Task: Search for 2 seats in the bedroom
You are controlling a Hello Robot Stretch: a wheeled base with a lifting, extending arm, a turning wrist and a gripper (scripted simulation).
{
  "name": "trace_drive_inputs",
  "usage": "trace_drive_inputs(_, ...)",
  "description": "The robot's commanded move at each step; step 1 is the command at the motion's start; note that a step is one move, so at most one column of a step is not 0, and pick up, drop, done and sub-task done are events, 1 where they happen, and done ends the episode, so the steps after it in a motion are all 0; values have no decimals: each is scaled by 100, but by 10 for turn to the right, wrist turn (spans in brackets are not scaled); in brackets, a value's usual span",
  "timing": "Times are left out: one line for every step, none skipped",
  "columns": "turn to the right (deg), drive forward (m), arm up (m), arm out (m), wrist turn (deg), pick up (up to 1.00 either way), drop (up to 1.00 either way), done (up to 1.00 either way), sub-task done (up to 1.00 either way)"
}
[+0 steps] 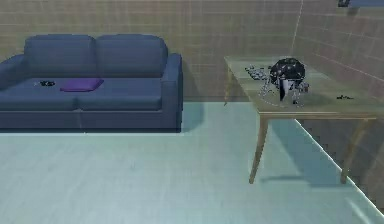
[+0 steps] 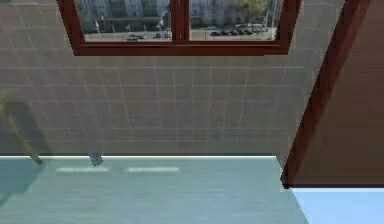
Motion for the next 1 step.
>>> trace_drive_inputs(-450, 0, 0, 0, 0, 0, 0, 0, 0)
